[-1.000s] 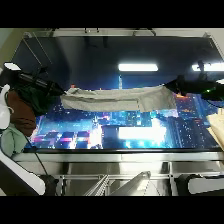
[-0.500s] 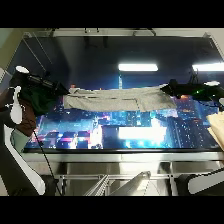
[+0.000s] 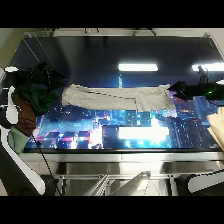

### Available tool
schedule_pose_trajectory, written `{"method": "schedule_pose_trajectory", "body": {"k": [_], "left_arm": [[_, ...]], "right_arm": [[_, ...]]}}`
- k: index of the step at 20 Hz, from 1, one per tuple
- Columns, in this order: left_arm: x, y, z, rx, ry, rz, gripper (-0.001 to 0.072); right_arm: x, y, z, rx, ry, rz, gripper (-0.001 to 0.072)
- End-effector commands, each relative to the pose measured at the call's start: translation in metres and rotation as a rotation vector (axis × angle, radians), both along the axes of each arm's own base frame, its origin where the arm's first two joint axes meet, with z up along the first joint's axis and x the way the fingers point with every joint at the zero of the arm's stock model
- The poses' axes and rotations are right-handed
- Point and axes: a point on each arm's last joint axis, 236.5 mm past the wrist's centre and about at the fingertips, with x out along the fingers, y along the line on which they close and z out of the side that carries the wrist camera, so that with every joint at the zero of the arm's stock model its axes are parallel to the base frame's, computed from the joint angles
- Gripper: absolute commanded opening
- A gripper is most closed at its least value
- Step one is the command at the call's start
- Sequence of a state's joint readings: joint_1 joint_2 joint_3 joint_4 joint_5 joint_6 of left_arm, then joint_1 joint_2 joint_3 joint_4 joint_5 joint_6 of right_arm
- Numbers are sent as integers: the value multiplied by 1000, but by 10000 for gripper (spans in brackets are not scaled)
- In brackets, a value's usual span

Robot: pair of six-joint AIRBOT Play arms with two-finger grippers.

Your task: Fold the shirts.

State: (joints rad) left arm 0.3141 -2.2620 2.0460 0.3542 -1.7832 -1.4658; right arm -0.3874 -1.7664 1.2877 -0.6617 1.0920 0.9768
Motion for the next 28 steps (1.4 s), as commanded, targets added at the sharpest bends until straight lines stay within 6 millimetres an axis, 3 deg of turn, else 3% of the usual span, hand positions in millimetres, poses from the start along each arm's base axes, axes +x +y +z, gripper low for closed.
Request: {"method": "schedule_pose_trajectory", "body": {"k": [1, 4, 8, 11, 13, 14, 15, 16, 19, 24, 28], "left_arm": [[-6, 0, -4, 19, 14, -22, 338], [-4, -3, 13, -35, 6, -13, 337], [-1, -24, 25, 26, -89, -45, 335], [-15, -49, 19, 156, -139, -152, 334], [-23, -68, 12, 255, -166, -220, 293], [-25, -80, 11, 294, -188, -242, 131], [-23, -92, 10, 319, -225, -257, 9], [-19, -107, 8, 341, -257, -260, 2], [-3, -158, -16, 451, -352, -251, 1], [-24, -268, -79, 497, -374, -315, 1], [-36, -318, -112, 507, -357, -285, 1]], "right_arm": [[-13, -4, -7, -24, 50, 30, 700], [-13, 8, -12, -20, 62, 54, 699], [-19, 51, -32, 4, 124, 121, 684], [-20, 85, -41, -4, 136, 179, 459], [-15, 96, -39, -6, 119, 174, 182], [-12, 99, -36, 3, 112, 171, 37], [-10, 99, -34, 4, 107, 169, 18], [-10, 97, -29, 7, 104, 166, 17], [-9, 85, -4, 14, 76, 152, 17], [-16, 42, 72, 32, -10, 126, 16], [-34, 34, 119, 45, -45, 181, 17]]}}
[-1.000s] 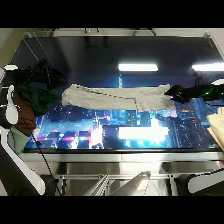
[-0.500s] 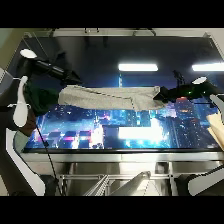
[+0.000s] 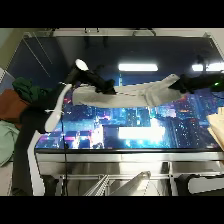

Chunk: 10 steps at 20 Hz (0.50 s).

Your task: Fold the shirts.

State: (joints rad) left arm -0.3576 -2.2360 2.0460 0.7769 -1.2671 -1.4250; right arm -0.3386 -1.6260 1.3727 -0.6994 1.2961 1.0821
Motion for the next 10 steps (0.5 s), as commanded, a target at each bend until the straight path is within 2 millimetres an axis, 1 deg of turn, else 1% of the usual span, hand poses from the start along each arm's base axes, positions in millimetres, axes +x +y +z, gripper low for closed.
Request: {"method": "schedule_pose_trajectory", "body": {"k": [1, 3, 4, 5, 6, 7, 8, 9, 10], "left_arm": [[-4, -45, -28, 7, -13, 53, 1], [-7, -56, -30, -28, 11, 68, 1], [-7, -61, -25, -61, 26, 82, 2], [-5, -68, -17, -103, 31, 97, 2], [-2, -76, -1, -166, 31, 108, 2], [2, -81, 18, -237, 30, 116, 2], [3, -84, 46, -332, 38, 110, 3], [1, -85, 80, -437, 51, 92, 3], [-3, -80, 117, -550, 64, 54, 2]], "right_arm": [[-21, -3, 43, 19, -21, 62, 16], [-29, 2, 59, 24, -24, 93, 16], [-34, 6, 66, 30, -19, 110, 16], [-37, 11, 74, 43, -19, 124, 16], [-37, 19, 86, 73, -40, 133, 17], [-34, 30, 98, 112, -69, 139, 17], [-30, 44, 110, 152, -101, 147, 16], [-25, 58, 118, 174, -129, 153, 16], [-17, 75, 121, 184, -147, 149, 16]]}}
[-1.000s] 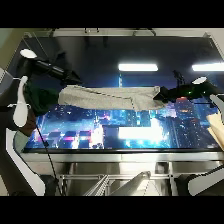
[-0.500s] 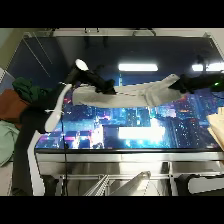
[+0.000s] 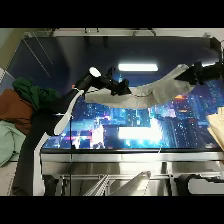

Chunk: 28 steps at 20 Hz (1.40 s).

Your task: Fold the shirts.

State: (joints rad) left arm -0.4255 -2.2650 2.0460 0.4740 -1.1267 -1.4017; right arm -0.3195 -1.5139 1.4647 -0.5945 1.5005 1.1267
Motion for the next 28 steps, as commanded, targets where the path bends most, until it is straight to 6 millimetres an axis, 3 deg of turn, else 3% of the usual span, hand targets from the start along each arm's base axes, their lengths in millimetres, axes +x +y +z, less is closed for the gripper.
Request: {"method": "schedule_pose_trajectory", "body": {"k": [1, 4, 7, 9, 11, 12, 13, 14, 15, 16, 17, 18, 20, 23, 25, 26, 28], "left_arm": [[-10, 5, 123, -384, 3, -78, 2], [-26, 58, 221, -568, -89, -176, 1], [-37, 118, 287, -595, -246, -206, 1], [-46, 152, 320, -585, -337, -204, 1], [-53, 174, 340, -565, -408, -197, 2], [-56, 181, 347, -563, -431, -197, 2], [-58, 187, 351, -558, -445, -196, 2], [-61, 191, 353, -556, -448, -202, 2], [-63, 194, 352, -556, -441, -211, 2], [-65, 194, 350, -554, -430, -219, 1], [-67, 195, 348, -567, -413, -219, 2], [-65, 195, 342, -567, -396, -211, 1], [-63, 194, 328, -575, -361, -190, 1], [-63, 199, 310, -582, -316, -161, 1], [-65, 203, 300, -586, -285, -141, 1], [-66, 206, 296, -588, -278, -135, 2], [-65, 208, 289, -591, -258, -124, 2]], "right_arm": [[17, 56, 27, 74, -76, 8, 16], [40, 136, 31, 69, -165, 25, 16], [53, 237, 30, 76, -240, 121, 16], [54, 300, -2, 28, -221, 199, 16], [47, 351, -56, -41, -181, 279, 18], [41, 374, -79, -35, -156, 314, 189], [33, 391, -94, -1, -122, 335, 451], [28, 400, -102, 40, -83, 339, 425], [21, 400, -103, 60, -60, 367, 192], [13, 392, -97, 72, -46, 418, 87], [7, 378, -90, 65, -26, 455, 78], [4, 360, -83, 44, -7, 482, 16], [14, 312, -72, -25, 24, 448, 16], [35, 215, -83, -230, 84, 299, 15], [40, 165, -98, -274, 162, 184, 15], [39, 149, -108, -269, 214, 136, 61], [38, 128, -138, -263, 315, 51, 677]]}}
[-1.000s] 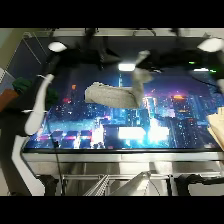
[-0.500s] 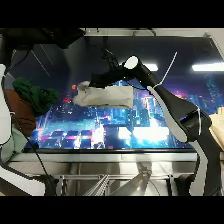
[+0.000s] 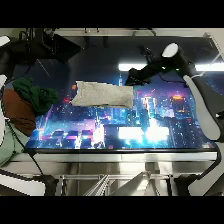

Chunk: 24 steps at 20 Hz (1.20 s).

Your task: Fold the shirts.

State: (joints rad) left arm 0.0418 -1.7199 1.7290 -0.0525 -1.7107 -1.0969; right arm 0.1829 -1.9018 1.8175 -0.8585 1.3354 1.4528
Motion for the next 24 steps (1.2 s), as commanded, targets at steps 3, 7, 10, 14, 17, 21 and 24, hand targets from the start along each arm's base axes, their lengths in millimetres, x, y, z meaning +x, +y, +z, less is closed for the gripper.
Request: {"method": "schedule_pose_trajectory", "body": {"k": [3, 7, 10, 14, 17, 21, 24], "left_arm": [[-2, 4, -16, -7, 38, 5, 1], [-2, 4, -16, -8, 37, 3, 2], [-3, 4, -16, -7, 35, 0, 2], [-3, 4, -16, -7, 35, 0, 2], [-5, 4, -16, -8, 35, -9, 2], [-11, 4, -15, -10, 34, -32, 2], [-11, 4, -15, -10, 36, -35, 2]], "right_arm": [[-7, -55, -73, -75, 203, -195, 704], [3, -25, -99, 39, 253, -236, 704], [5, 7, -104, 119, 253, -230, 704], [15, 49, -90, 233, 209, -248, 672], [21, 69, -66, 349, 191, -246, 16], [34, 58, -2, 467, 93, -229, 14], [42, 8, 76, 507, -53, -226, 14]]}}
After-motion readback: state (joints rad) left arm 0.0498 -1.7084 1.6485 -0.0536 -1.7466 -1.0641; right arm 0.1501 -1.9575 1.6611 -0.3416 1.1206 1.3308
